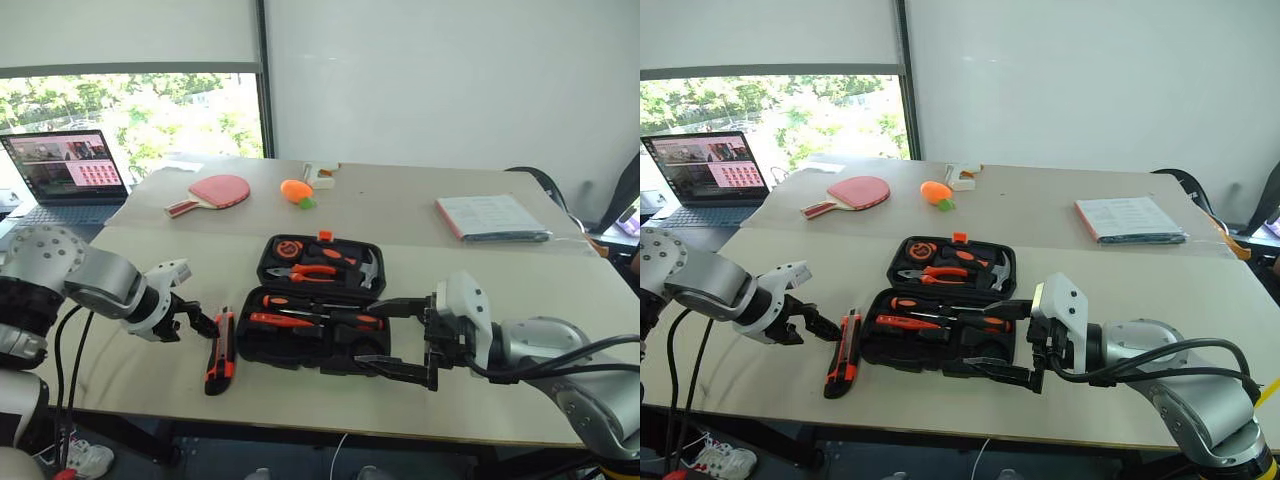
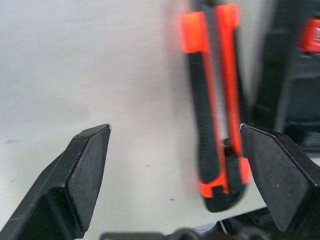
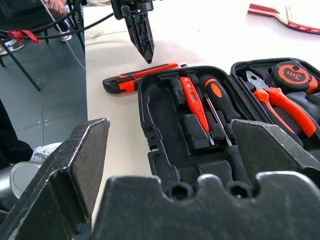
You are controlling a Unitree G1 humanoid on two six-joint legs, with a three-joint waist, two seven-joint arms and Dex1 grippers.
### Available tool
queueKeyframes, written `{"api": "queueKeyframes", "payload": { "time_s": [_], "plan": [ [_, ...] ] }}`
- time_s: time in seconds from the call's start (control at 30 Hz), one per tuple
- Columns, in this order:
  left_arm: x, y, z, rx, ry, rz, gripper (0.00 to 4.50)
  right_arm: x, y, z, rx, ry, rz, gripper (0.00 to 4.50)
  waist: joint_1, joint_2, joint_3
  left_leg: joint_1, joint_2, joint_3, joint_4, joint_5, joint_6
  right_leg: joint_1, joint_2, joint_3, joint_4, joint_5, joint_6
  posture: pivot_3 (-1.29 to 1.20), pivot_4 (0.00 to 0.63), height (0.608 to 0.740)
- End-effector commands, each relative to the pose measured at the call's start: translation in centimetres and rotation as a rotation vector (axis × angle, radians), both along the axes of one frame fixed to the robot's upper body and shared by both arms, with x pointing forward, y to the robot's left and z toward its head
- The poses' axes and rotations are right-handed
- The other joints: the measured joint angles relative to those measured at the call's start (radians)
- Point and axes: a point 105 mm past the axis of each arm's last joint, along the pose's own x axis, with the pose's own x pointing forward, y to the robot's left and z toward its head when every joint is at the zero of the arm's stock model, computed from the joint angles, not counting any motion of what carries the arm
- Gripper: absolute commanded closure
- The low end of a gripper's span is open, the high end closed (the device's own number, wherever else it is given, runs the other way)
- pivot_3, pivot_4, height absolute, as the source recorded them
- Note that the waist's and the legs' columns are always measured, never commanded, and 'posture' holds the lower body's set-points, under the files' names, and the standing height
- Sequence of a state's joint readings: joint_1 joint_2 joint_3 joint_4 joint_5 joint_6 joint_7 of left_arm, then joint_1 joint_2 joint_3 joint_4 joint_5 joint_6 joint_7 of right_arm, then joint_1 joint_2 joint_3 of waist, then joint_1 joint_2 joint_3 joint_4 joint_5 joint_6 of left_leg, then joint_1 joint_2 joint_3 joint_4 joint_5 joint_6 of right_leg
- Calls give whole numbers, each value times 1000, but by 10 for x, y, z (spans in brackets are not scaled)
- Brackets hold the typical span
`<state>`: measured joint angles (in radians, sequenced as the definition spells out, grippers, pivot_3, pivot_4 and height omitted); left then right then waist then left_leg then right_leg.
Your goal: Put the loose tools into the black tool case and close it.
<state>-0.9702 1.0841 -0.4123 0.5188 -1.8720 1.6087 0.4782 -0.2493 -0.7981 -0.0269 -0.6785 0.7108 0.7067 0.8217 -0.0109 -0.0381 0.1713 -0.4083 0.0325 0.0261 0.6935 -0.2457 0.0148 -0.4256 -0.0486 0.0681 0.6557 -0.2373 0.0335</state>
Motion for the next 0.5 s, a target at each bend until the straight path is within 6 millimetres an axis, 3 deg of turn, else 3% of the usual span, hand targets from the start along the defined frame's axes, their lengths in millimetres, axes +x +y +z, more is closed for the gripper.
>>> {"api": "queueKeyframes", "payload": {
  "time_s": [0.03, 0.5],
  "plan": [
    [4, -9, 4, -10, -24, -27, 87, -2, 1, 6, 0, -36, 2, 0, 0, 0, 0, 0, 0, 0, 0, 0, 0, 0, 0, 0, 0, 0, 0, 0, 150, 737],
    [16, -40, -20, 50, -4, -76, 87, -4, 3, 4, 19, -31, -18, 0, 16, 3, -2, 4, -8, 0, 0, 2, -3, 4, -8, 0, 1, 0, 5, 0, 150, 737]
  ]
}}
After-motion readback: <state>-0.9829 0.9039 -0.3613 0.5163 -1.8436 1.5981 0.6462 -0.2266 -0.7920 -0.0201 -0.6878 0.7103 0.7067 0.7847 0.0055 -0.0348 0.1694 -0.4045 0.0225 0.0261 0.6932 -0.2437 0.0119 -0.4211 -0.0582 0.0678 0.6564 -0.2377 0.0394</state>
